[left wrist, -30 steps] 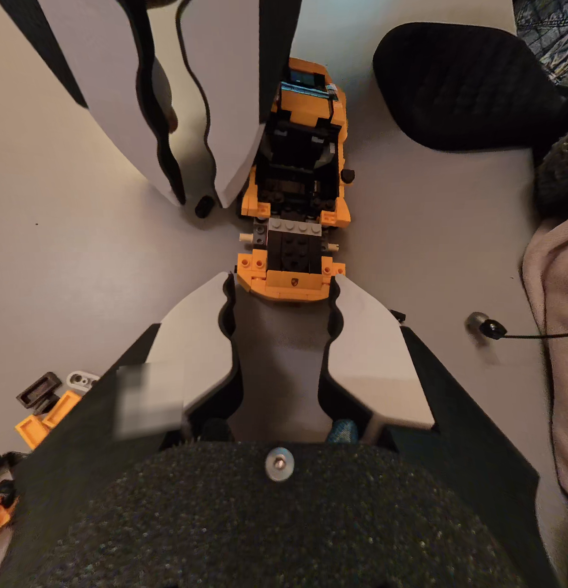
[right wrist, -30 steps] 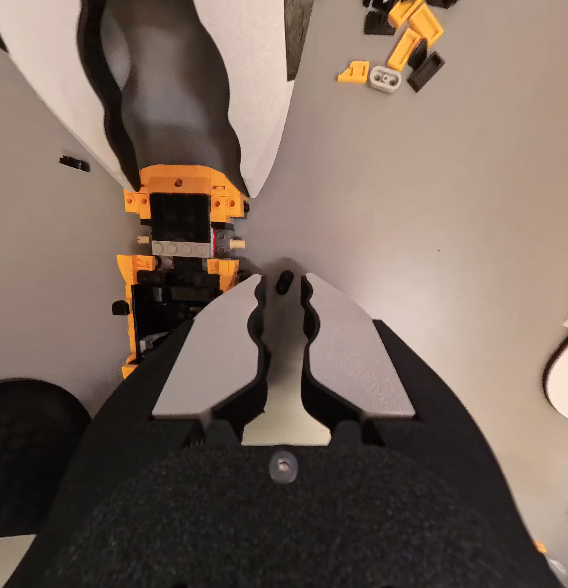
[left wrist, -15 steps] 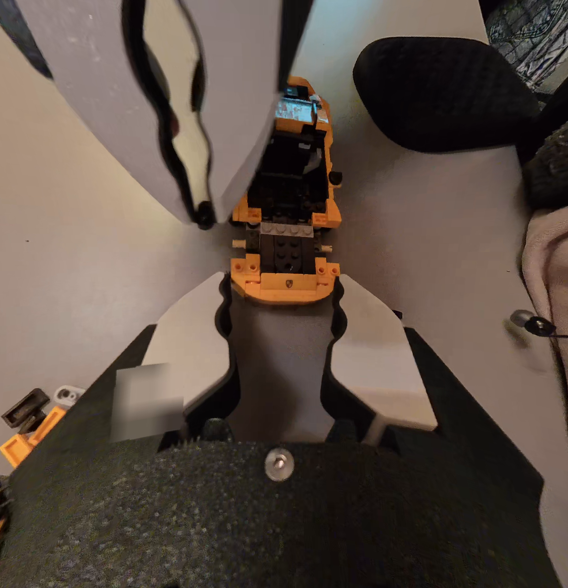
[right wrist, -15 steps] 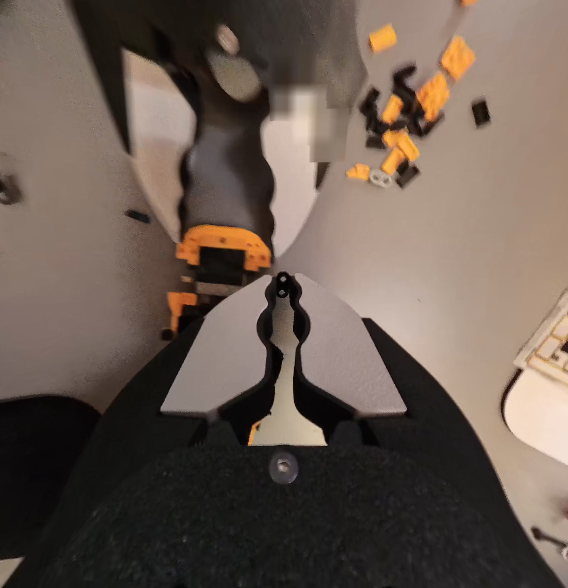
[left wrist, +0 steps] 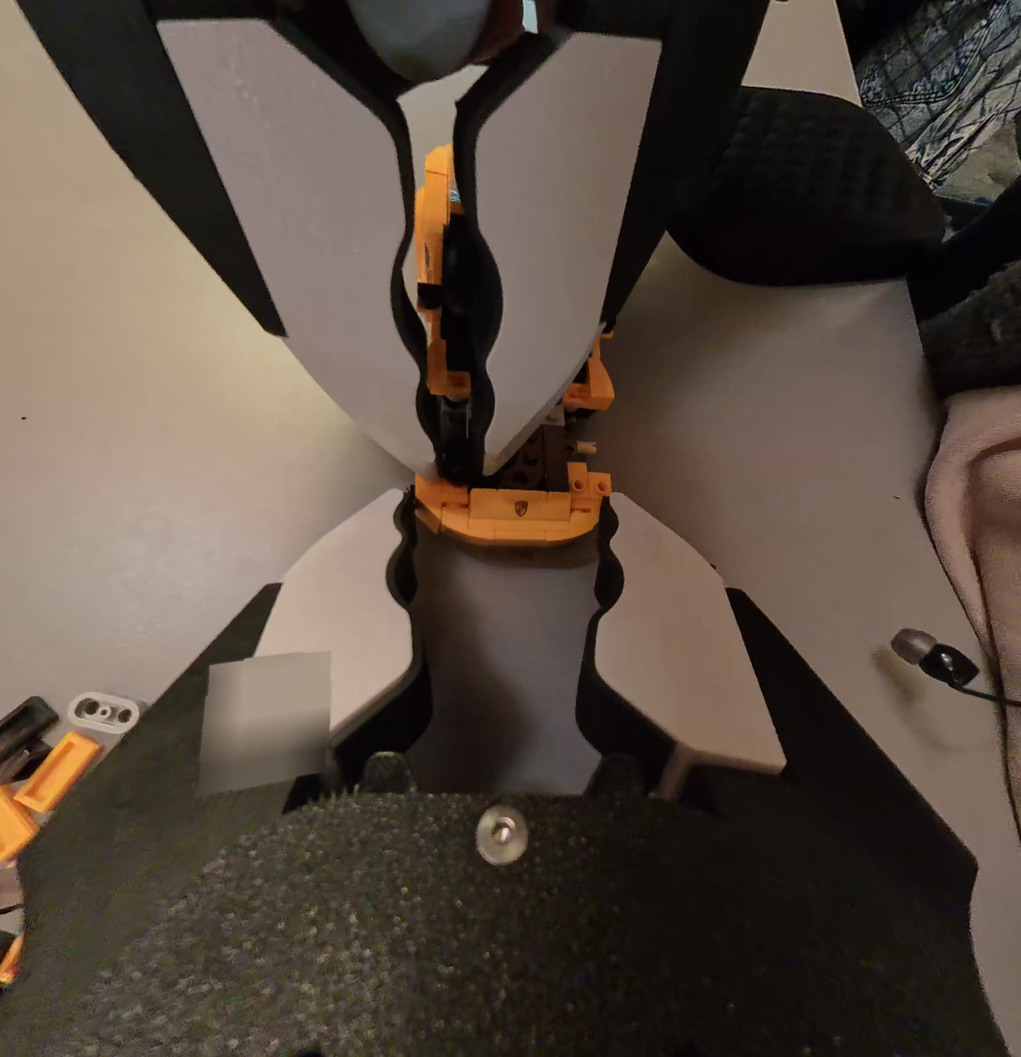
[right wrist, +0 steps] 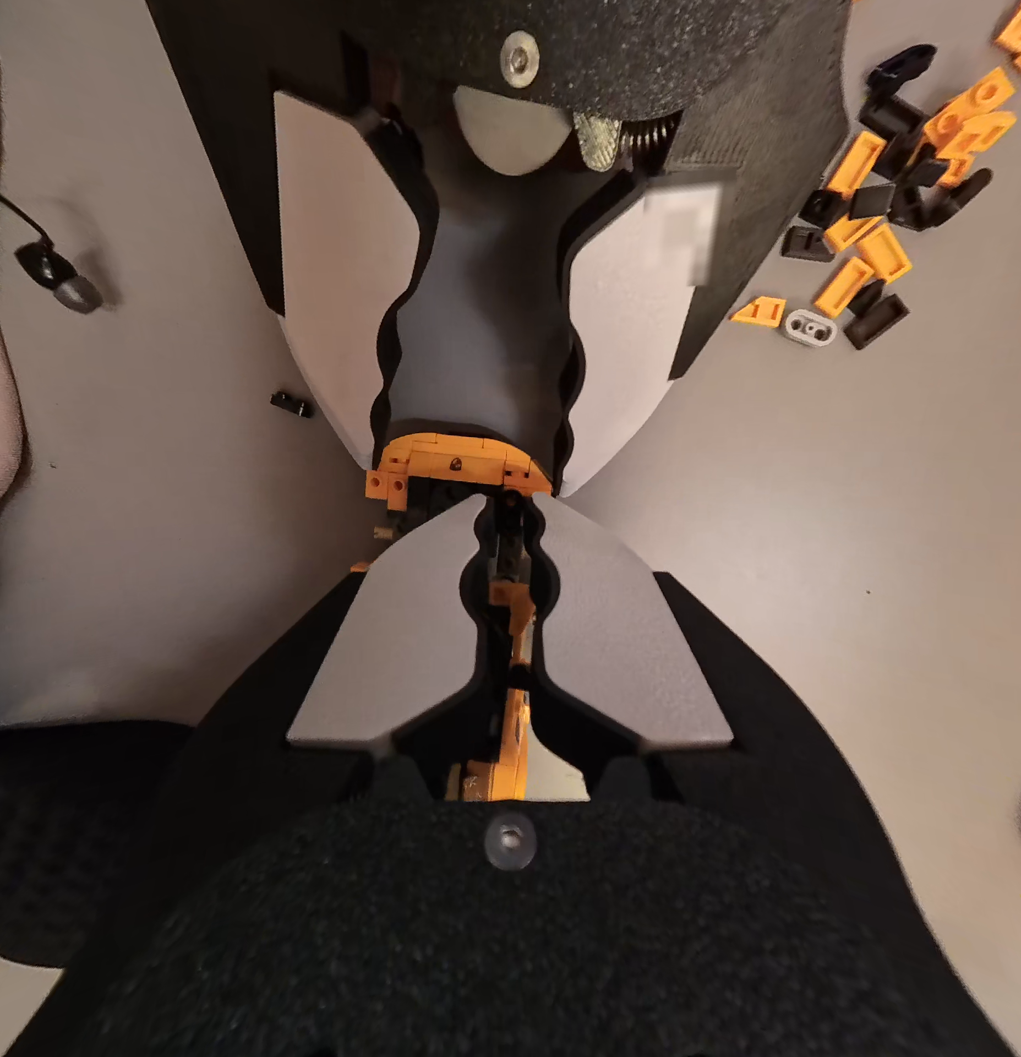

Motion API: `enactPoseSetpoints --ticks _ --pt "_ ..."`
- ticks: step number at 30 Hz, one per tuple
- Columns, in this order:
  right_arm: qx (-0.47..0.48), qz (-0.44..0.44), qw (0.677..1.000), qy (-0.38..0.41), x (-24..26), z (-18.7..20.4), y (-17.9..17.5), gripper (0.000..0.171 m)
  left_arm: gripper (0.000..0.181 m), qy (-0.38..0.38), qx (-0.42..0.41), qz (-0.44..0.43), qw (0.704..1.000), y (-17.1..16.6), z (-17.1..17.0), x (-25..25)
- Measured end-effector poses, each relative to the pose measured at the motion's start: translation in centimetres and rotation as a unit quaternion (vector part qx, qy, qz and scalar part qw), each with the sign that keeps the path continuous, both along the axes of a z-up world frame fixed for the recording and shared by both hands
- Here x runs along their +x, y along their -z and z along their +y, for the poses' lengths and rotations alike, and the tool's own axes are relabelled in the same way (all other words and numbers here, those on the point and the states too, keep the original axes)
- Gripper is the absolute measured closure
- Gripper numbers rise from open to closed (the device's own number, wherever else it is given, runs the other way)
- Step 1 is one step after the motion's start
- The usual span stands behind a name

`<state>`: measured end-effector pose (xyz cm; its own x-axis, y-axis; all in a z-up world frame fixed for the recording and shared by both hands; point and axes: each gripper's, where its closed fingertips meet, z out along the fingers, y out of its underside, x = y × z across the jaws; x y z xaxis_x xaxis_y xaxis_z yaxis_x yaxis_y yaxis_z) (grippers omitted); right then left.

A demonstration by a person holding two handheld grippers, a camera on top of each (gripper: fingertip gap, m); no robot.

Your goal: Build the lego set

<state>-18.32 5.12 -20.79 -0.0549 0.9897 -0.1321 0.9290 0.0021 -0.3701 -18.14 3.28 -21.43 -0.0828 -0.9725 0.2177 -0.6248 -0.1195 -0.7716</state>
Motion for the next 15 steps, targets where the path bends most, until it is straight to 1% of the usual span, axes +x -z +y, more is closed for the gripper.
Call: enactPoseSetpoints --ticks 10,15 --pt "-0.016 0.017 1.0 0.005 -0.18 -0.06 -0.05 0.158 0.121 0.0 -0.004 0.0 1.0 0.05 -0.02 0.0" --pt "-0.022 0.038 0.999 0.02 0.02 0.27 -0.68 0.158 0.121 0.0 -0.005 0.0 1.0 0.06 -0.03 0.0"
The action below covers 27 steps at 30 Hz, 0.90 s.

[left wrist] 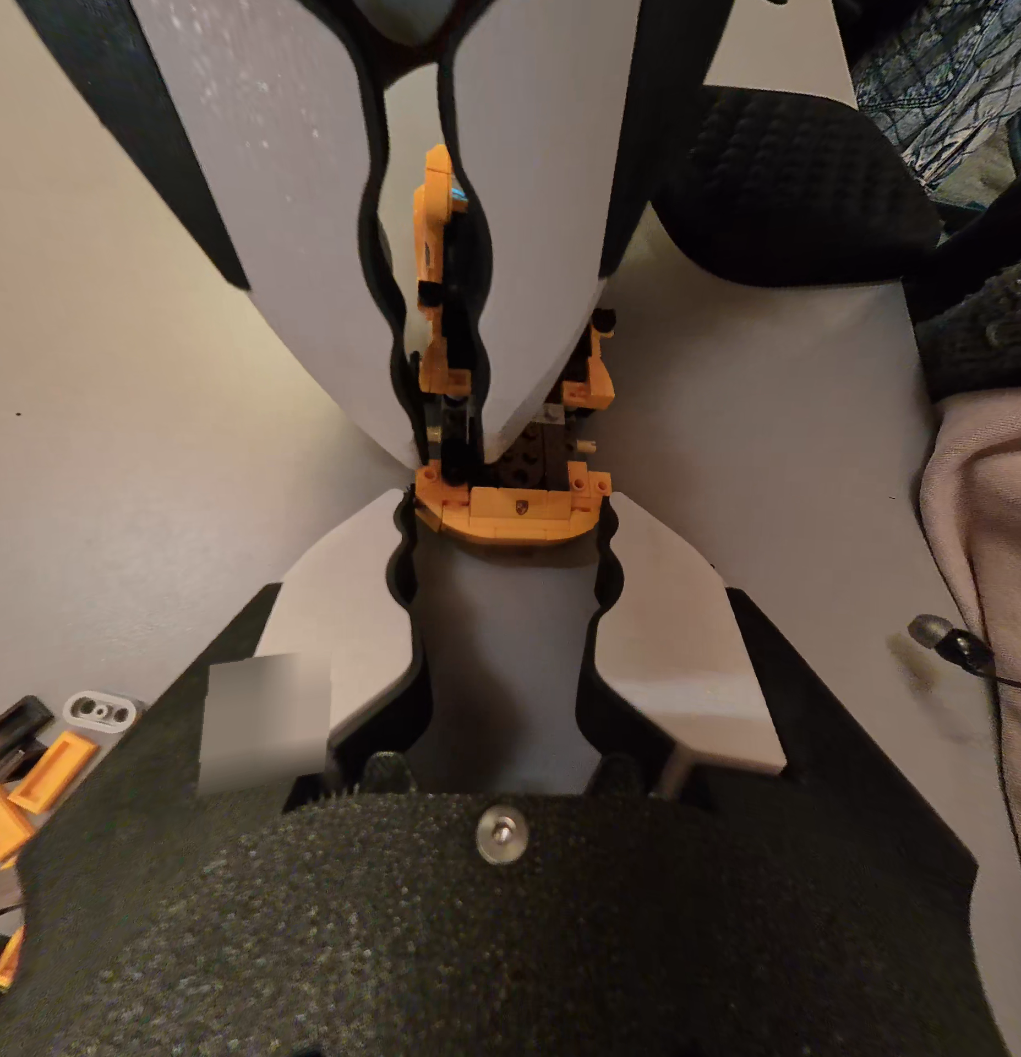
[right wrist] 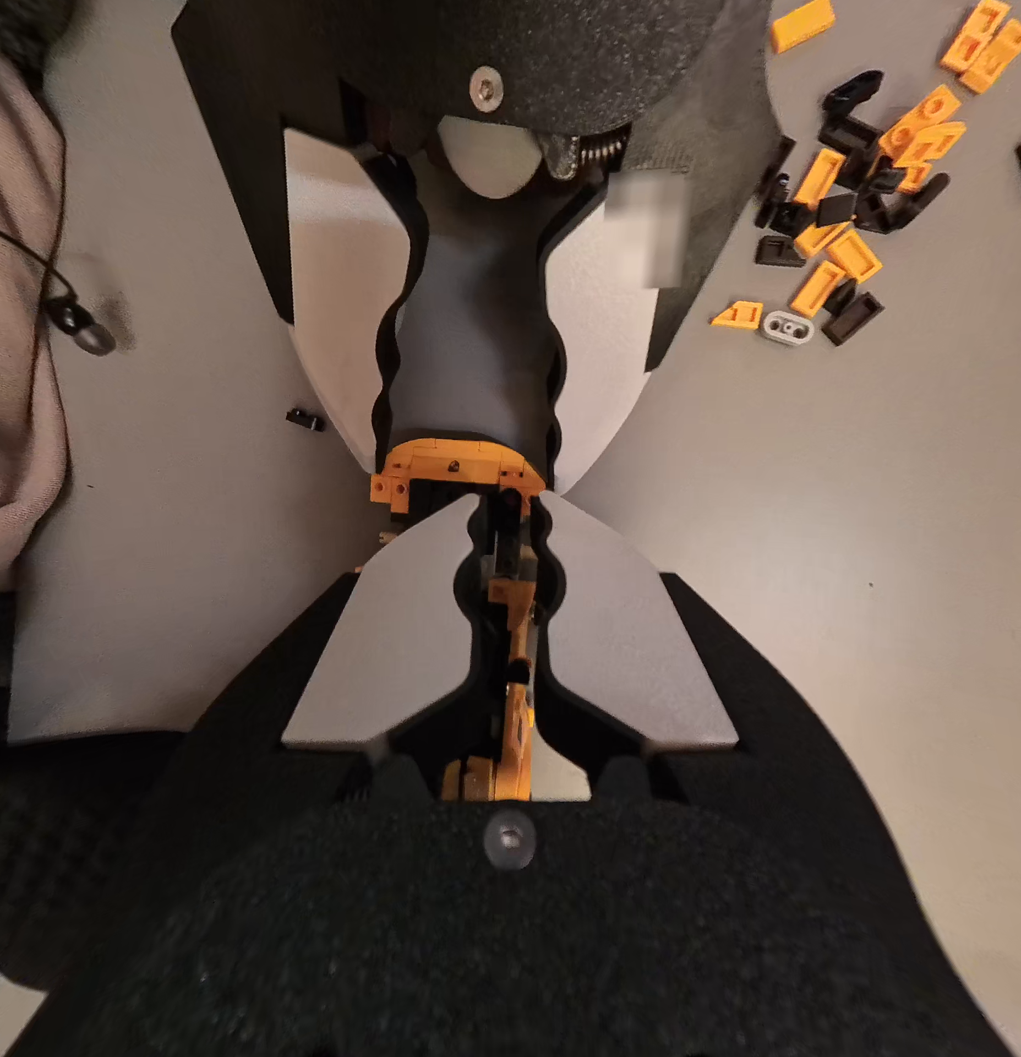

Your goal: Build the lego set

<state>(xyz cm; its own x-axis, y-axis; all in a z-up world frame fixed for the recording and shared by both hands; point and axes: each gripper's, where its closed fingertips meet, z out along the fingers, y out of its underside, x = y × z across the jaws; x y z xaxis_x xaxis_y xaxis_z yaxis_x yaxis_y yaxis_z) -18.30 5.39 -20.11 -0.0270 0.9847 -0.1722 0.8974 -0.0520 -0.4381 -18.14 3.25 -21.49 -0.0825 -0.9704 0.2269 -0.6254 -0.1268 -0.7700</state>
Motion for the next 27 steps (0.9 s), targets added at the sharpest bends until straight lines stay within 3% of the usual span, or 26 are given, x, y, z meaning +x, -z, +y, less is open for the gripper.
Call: enactPoseSetpoints --ticks 8,27 --pt "-0.014 -0.005 1.0 0.013 0.11 0.09 0.45 0.171 0.121 0.0 0.0 0.0 1.0 0.01 -0.01 0.0" --pt "-0.003 -0.052 0.998 0.019 0.06 -0.18 0.7 0.171 0.124 -0.007 -0.01 -0.003 1.0 -0.03 0.07 0.06"
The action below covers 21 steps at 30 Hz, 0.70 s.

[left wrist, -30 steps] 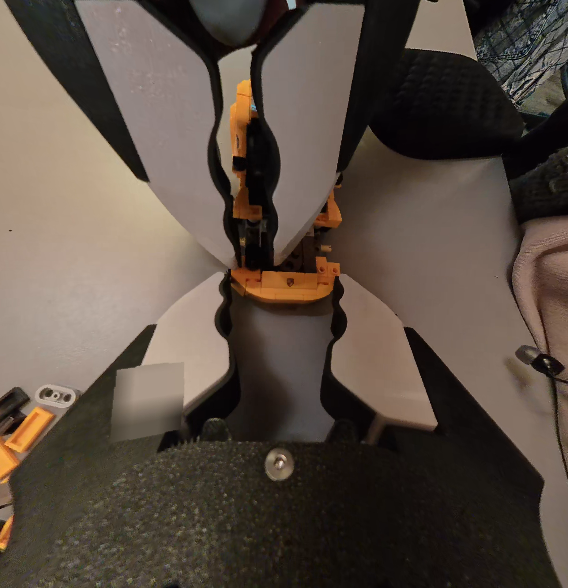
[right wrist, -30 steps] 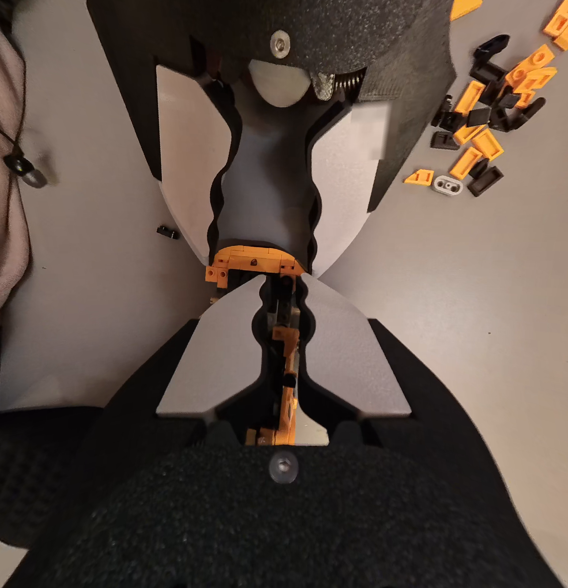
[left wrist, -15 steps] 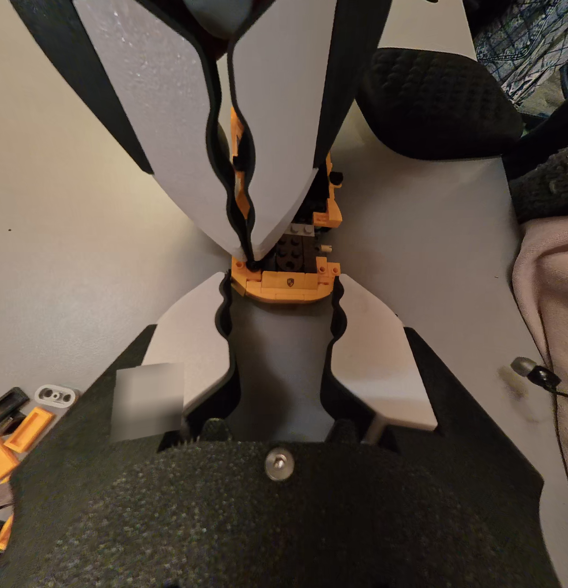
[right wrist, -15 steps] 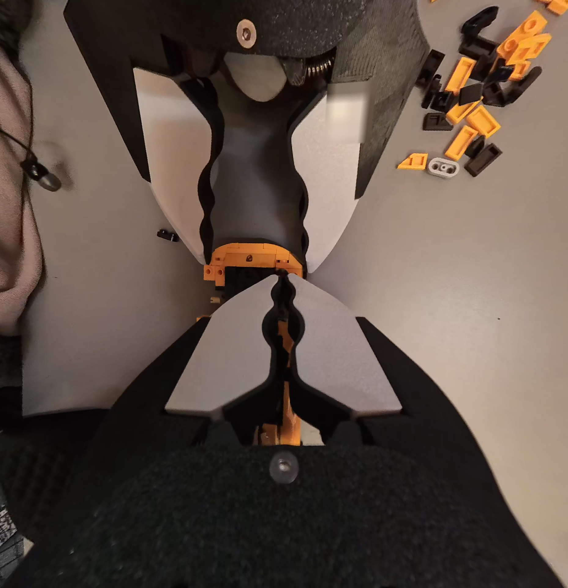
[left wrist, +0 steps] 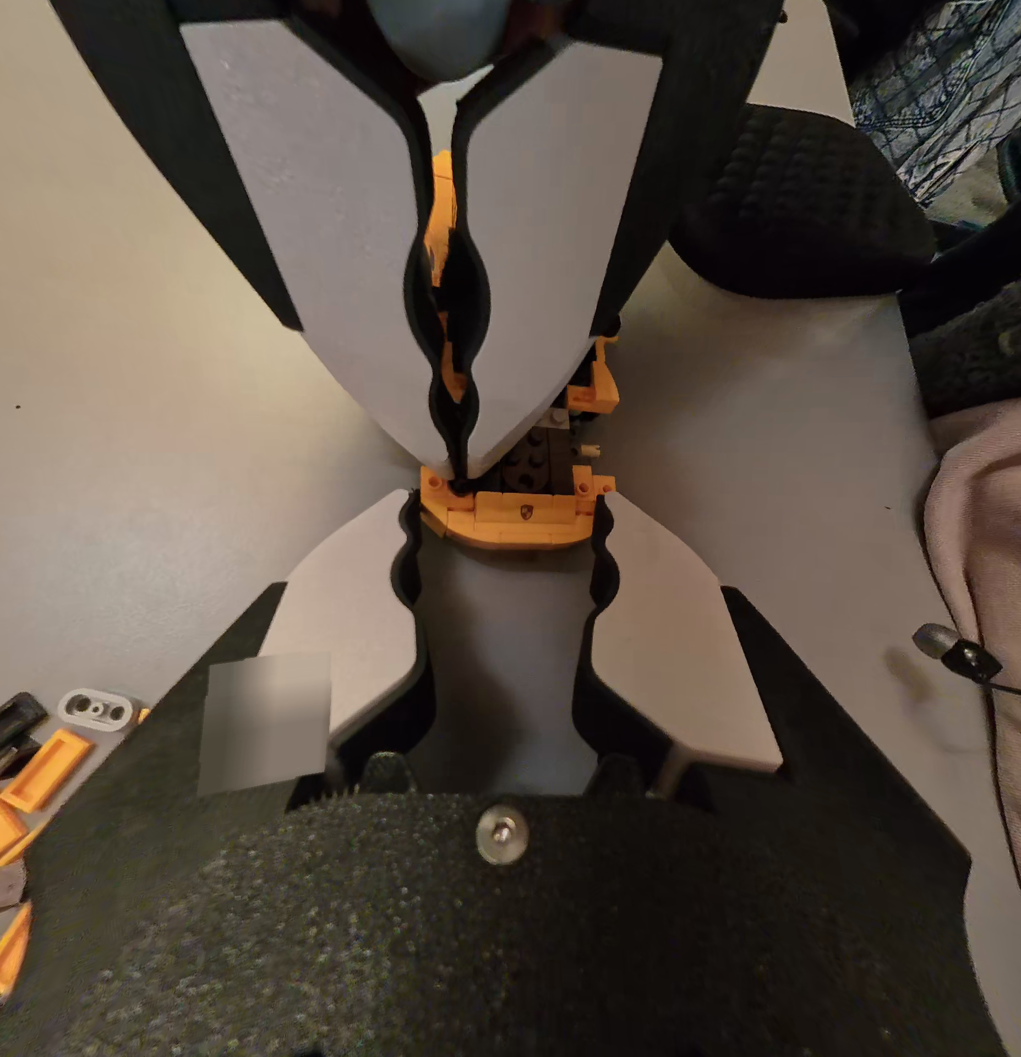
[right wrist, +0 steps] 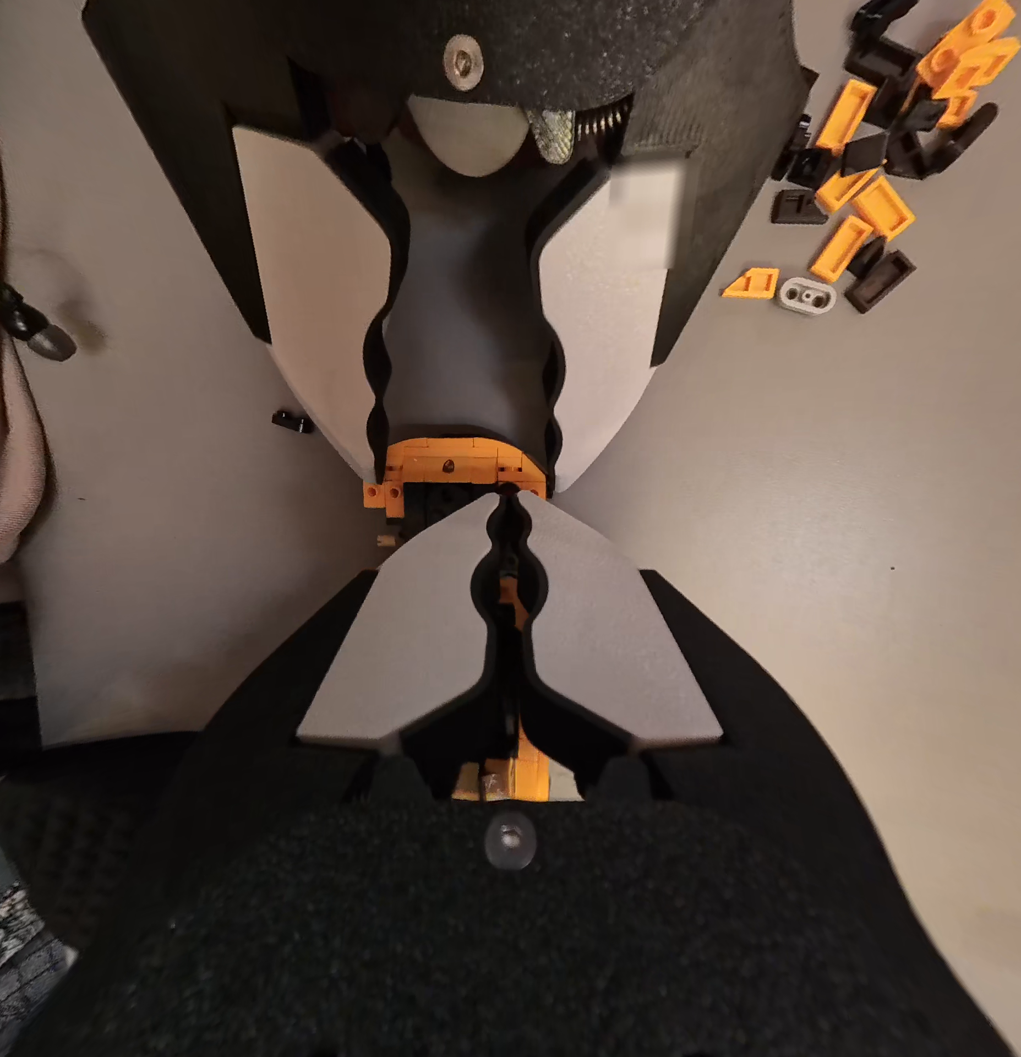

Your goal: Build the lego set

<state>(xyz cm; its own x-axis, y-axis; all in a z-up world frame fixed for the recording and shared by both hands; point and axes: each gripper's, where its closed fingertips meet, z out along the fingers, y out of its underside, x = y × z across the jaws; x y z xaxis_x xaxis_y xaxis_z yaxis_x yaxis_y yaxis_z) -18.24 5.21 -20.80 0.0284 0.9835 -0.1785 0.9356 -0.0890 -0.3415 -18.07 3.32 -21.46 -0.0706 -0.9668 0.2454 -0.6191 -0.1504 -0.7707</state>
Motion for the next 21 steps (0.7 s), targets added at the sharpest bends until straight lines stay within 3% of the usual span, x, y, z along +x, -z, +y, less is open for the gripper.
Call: enactPoseSetpoints --ticks 21 --pt "0.026 -0.005 1.0 0.016 -0.24 0.2 -0.13 0.171 0.118 0.008 0.01 -0.006 1.0 -0.19 -0.3 0.03"
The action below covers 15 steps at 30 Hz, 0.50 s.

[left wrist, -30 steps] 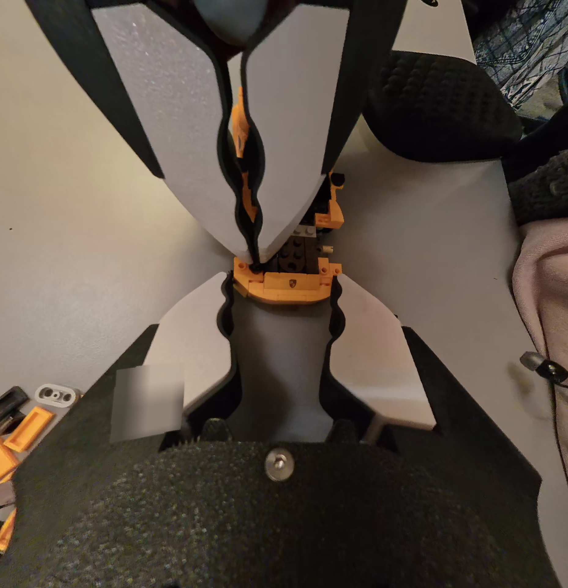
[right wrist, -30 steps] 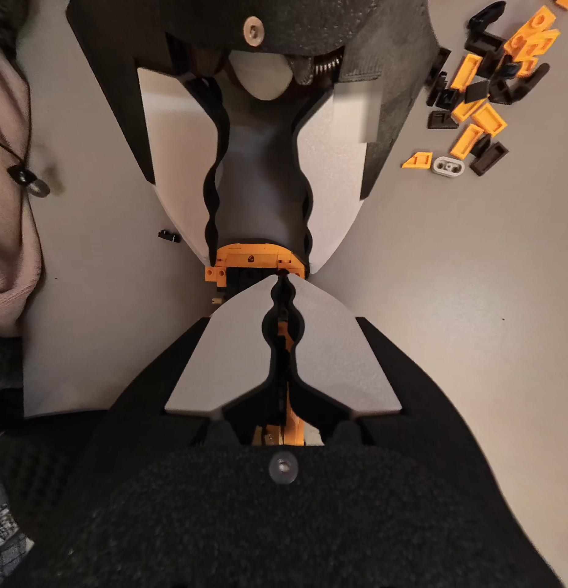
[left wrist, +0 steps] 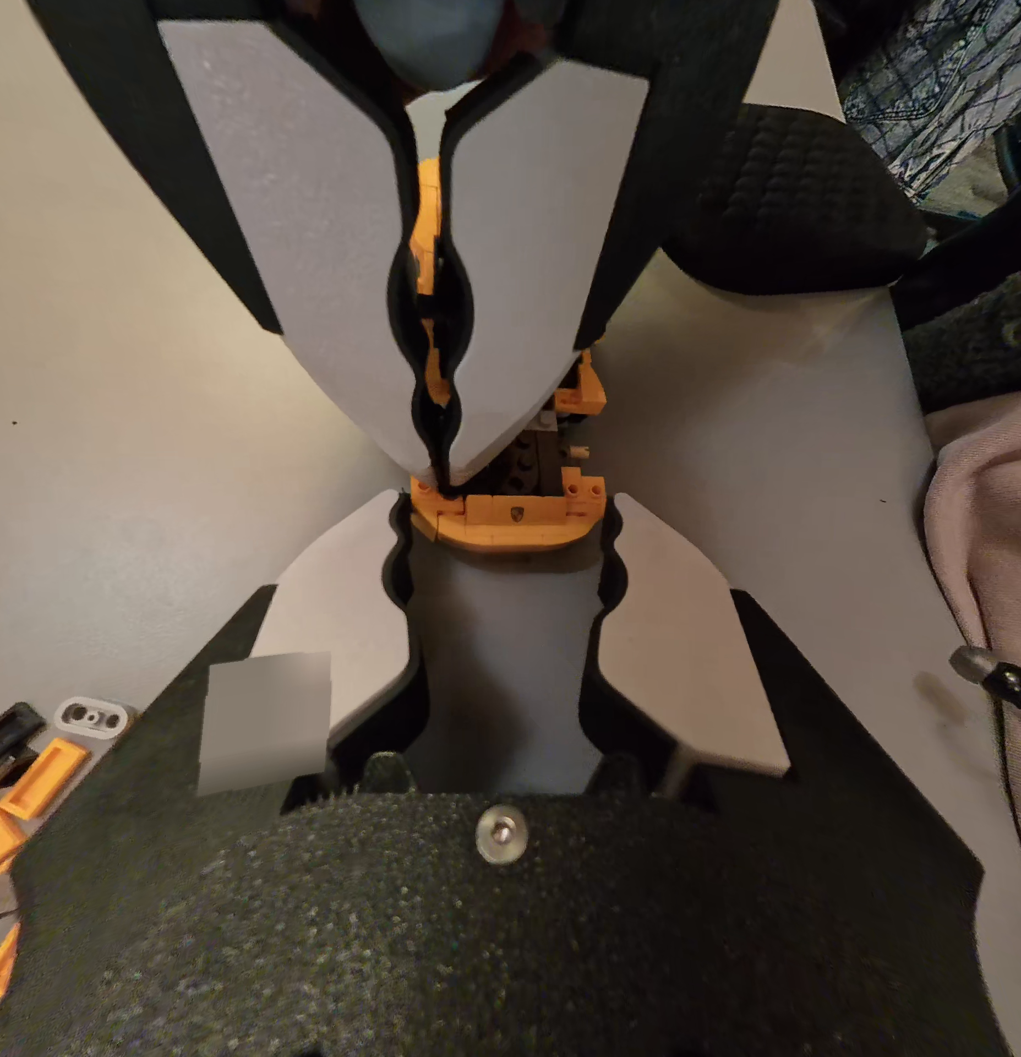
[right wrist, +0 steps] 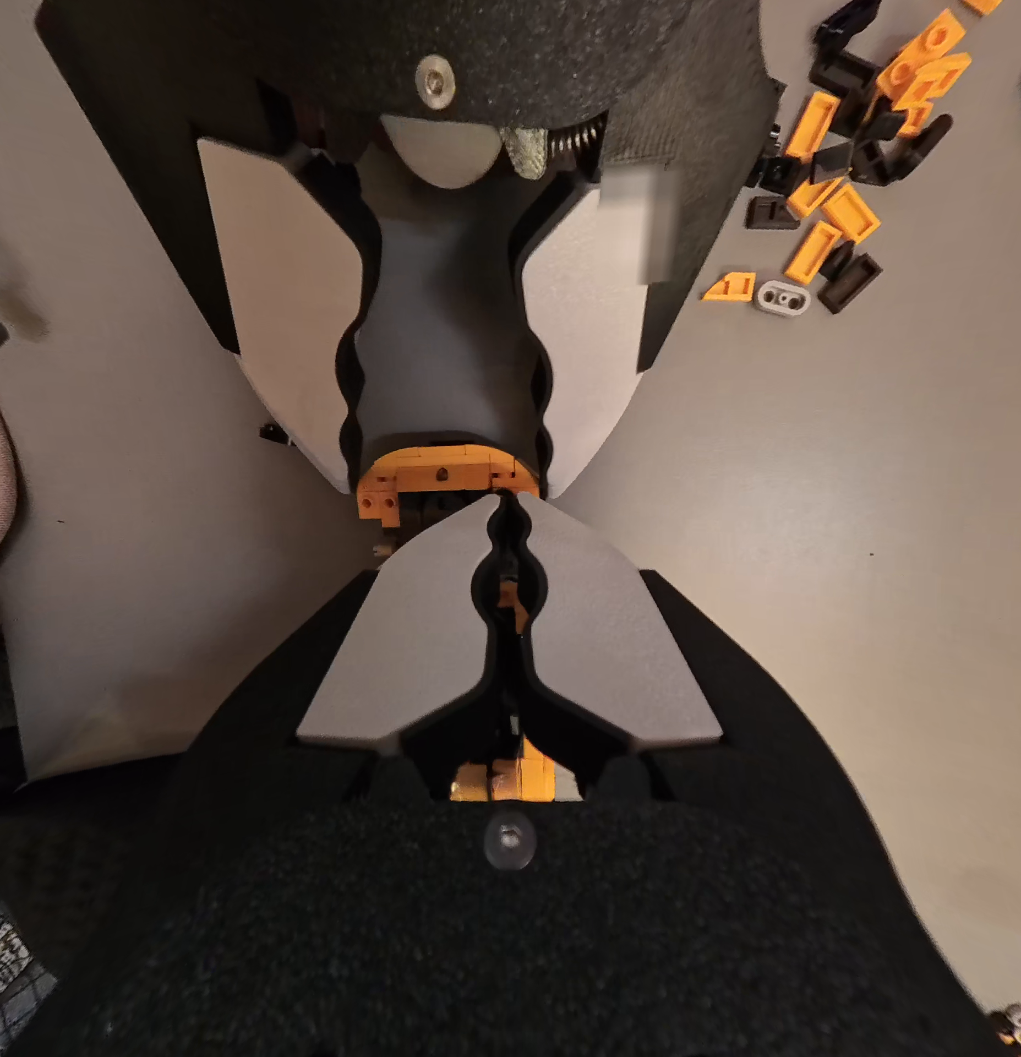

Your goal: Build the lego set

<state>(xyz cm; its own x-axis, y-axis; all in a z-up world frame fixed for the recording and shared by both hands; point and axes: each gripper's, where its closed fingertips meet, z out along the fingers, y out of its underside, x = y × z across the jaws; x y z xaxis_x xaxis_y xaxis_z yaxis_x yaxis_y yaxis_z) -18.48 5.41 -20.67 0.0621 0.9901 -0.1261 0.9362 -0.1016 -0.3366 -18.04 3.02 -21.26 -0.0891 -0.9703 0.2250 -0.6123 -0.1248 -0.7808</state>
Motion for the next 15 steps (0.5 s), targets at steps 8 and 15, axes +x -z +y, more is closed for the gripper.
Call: enactPoseSetpoints --ticks 8,15 --pt "-0.011 -0.001 1.0 0.007 0.01 0.01 0.07 0.171 0.119 -0.004 0.005 0.003 1.0 0.14 0.12 0.05" --pt "-0.01 -0.006 1.0 0.015 -0.04 0.0 0.13 0.171 0.12 -0.006 0.002 0.004 1.0 0.16 0.14 0.07"
